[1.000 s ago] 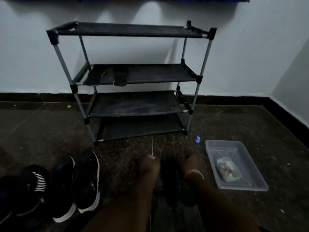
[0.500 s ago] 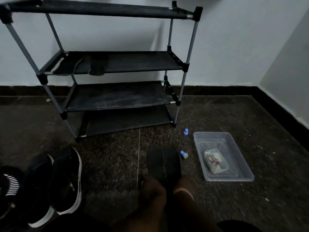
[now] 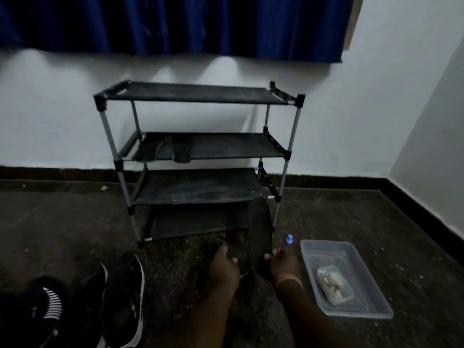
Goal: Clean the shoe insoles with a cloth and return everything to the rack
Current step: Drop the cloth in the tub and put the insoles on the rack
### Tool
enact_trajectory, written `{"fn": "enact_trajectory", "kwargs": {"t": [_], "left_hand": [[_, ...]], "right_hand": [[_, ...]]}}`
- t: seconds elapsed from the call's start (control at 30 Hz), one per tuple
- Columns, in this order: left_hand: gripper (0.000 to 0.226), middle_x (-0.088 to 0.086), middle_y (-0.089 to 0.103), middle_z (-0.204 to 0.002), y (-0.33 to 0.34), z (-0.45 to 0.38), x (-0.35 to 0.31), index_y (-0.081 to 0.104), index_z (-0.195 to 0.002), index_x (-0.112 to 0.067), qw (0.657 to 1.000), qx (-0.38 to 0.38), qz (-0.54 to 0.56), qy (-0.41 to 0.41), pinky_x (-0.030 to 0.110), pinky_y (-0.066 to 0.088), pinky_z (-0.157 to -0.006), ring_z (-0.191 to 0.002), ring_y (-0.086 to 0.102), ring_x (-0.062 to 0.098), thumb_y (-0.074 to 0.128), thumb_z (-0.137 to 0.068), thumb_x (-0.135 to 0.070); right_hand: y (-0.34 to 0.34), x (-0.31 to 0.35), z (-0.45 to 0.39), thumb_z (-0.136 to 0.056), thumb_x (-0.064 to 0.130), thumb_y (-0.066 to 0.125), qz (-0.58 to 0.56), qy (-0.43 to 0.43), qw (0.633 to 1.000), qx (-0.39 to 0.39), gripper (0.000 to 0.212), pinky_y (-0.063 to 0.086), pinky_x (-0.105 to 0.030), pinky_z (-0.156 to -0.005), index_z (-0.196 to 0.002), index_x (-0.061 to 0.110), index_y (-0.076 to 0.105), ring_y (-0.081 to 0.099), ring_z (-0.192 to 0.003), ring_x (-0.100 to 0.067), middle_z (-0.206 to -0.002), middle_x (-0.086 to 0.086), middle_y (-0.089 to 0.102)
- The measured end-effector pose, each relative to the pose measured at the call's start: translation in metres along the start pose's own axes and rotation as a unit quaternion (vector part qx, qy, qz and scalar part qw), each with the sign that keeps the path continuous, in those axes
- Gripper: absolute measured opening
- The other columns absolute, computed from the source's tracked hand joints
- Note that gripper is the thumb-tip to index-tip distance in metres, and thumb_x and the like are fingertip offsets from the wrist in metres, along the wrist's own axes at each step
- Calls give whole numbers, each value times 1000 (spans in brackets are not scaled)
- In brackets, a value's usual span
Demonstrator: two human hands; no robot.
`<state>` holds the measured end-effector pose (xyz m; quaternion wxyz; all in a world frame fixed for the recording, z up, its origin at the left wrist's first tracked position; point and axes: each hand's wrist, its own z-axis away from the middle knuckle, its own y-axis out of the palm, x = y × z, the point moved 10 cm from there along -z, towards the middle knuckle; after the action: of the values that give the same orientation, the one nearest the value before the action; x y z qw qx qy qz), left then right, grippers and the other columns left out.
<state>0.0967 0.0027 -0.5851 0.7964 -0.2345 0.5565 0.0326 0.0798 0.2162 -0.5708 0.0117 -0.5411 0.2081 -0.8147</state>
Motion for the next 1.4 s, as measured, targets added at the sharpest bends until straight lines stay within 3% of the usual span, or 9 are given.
{"fn": "enact_trajectory", "kwargs": {"t": [0.17, 0.53, 0.8, 0.9, 0.97, 1.1, 1.17, 1.3, 1.4], "left_hand": [[63, 0, 67, -122, -15, -13, -59, 56, -103, -61, 985, 67, 133, 85, 56, 58, -88, -111, 65, 28, 51, -87, -1], [63, 0, 66, -118, -66, 38, -204, 39, -146, -35, 953, 142, 244, 111, 31, 57, -61, -98, 70, 25, 47, -99, 6], [56, 11, 62, -121, -73, 3, -255, 41, -145, -26, 948, 129, 277, 92, 29, 58, -63, -93, 67, 26, 46, -100, 6], [56, 11, 59, -120, -75, -22, -264, 39, -145, -25, 949, 117, 285, 72, 32, 58, -67, -97, 65, 26, 45, -100, 7], [56, 7, 59, -114, -75, -39, -273, 38, -146, -23, 950, 111, 283, 67, 33, 58, -69, -99, 65, 26, 46, -99, 6], [57, 5, 59, -111, -72, -80, -283, 38, -147, -26, 957, 94, 270, 49, 32, 59, -68, -97, 66, 25, 45, -99, 5], [53, 7, 59, -109, -72, -98, -285, 41, -143, -24, 962, 81, 259, 41, 32, 59, -63, -91, 66, 24, 42, -99, 5], [61, 9, 56, -101, -66, -130, -287, 29, -153, -19, 966, 71, 245, 39, 33, 59, -62, -79, 63, 24, 39, -98, 7], [61, 18, 51, -131, -65, -142, -288, 28, -154, -14, 976, 54, 207, 34, 29, 58, -53, -91, 62, 28, 44, -98, 6]], "right_hand": [[0, 82, 19, -88, 0, 63, -136, -83, 987, -26, 9, 55, -45, -89, -84, 7, 67, 65, -84, -26, -82, -9, 69], [-29, 170, 28, -90, -1, 62, -308, -92, 946, -41, 13, 56, -56, -85, -80, 8, 64, 66, -92, -39, -96, -21, 68], [-32, 225, 10, -91, -11, 56, -409, -38, 912, -16, 10, 58, -32, -46, -93, -2, 61, 65, -87, -40, -109, -24, 63], [-21, 244, -8, -97, 3, 51, -296, -35, 955, 9, 25, 61, -35, -68, -121, -1, 56, 65, -94, -30, -125, -18, 59], [-8, 263, -22, -100, 7, 47, -308, -52, 949, 48, 41, 59, -26, -63, -140, 8, 43, 65, -87, -22, -127, -11, 57], [-3, 305, -44, -98, 52, 46, 12, -138, 990, -31, 53, 46, -34, -102, -135, 15, 52, 54, -125, -26, -138, -10, 55], [8, 315, -46, -95, 57, 49, 93, -156, 982, -44, 53, 41, -36, -103, -131, 18, 55, 50, -129, -27, -136, -9, 57], [27, 320, -67, -95, 55, 51, 77, -150, 984, -57, 53, 39, -32, -103, -131, 17, 55, 50, -130, -26, -137, -8, 57], [39, 323, -73, -96, 55, 50, 89, -158, 982, -44, 53, 40, -30, -101, -132, 17, 54, 50, -131, -25, -137, -8, 57]]}}
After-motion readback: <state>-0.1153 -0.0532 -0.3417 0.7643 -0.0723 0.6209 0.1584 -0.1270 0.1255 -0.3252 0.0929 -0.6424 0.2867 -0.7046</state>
